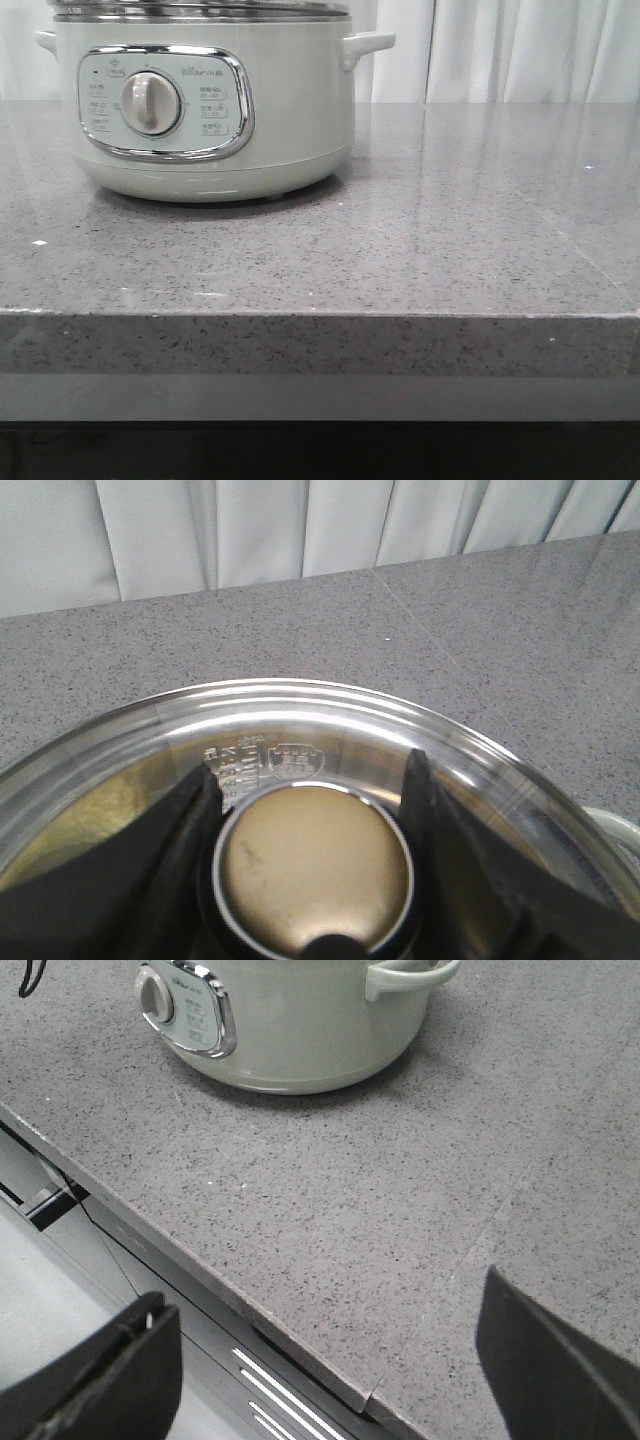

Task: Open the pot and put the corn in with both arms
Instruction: 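Lower the glass lid back onto the pot with the left gripper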

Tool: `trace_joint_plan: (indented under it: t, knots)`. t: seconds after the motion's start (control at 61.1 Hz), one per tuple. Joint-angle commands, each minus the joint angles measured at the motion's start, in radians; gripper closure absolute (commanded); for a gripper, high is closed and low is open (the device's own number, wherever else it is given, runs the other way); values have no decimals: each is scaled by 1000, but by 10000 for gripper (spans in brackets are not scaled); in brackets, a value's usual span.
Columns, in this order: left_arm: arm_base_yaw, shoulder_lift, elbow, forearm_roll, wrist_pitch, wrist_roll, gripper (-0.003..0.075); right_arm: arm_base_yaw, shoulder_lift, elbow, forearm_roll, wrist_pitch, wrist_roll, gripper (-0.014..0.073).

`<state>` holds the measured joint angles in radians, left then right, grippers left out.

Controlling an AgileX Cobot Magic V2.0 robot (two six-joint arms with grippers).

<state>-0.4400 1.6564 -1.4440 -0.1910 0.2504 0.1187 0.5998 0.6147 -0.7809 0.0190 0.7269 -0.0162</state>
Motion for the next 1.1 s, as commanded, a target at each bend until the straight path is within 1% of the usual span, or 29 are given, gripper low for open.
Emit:
trace_joint_plan:
  t: [0.0,0.033,0.098,0.262,0.36,0.475,0.54,0.638,0.688,0.737,0.851,1.08]
  knots:
    - [-6,-57,-34,-14,-48,-16,308,-4,-1,-24,-9,-70,0,-20]
    - [-6,-57,-34,-14,-48,-16,258,-4,-1,-24,-9,-70,0,-20]
    - [-6,-61,-34,-14,-48,-16,204,-4,-1,-24,-9,-70,0,-20]
    - [-6,-119,-34,-12,-33,-16,209,-4,-1,-24,-9,-70,0,-20]
    - [-6,-181,-34,6,10,-16,209,-4,-1,-24,-9,-70,0,-20]
    - [-6,-279,-34,68,116,-16,209,-4,-1,-24,-9,-70,0,-20]
    - [-6,-341,-34,90,211,-16,209,-4,-1,-24,-9,-70,0,-20]
    - [-6,-424,-30,90,363,-16,209,-4,-1,-24,-9,-70,0,-20]
    - [-6,-465,-15,83,407,-16,209,-4,-1,-24,-9,-70,0,-20]
    - [-6,-511,18,75,418,-16,209,-4,-1,-24,-9,-70,0,-20]
    - [-6,-631,131,35,398,-16,209,-4,-1,-24,-9,-70,0,-20]
    - [-6,-842,383,33,368,-16,209,-4,-1,-24,-9,-70,0,-20]
